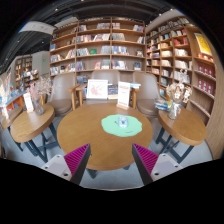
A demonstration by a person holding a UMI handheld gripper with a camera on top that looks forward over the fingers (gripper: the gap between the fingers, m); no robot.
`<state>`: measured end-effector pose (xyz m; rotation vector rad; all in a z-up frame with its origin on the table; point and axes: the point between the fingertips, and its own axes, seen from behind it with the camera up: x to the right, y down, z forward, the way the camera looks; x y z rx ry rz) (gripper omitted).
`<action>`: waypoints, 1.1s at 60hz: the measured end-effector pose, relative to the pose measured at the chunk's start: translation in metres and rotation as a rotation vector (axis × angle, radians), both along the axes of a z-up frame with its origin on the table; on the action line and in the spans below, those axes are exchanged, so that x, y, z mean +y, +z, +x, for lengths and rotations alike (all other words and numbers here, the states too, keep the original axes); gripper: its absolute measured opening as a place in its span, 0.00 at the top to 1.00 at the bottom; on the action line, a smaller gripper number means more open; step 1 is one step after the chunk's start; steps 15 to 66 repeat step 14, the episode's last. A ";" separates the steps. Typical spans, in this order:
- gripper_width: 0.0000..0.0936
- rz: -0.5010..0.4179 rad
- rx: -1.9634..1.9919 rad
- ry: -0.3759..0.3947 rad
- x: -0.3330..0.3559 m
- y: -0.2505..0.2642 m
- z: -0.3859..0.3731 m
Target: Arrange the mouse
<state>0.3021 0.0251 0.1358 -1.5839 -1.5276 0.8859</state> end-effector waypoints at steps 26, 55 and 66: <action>0.09 0.023 0.047 0.011 -0.005 0.013 0.000; 0.09 0.023 0.047 0.011 -0.005 0.013 0.000; 0.09 0.023 0.047 0.011 -0.005 0.013 0.000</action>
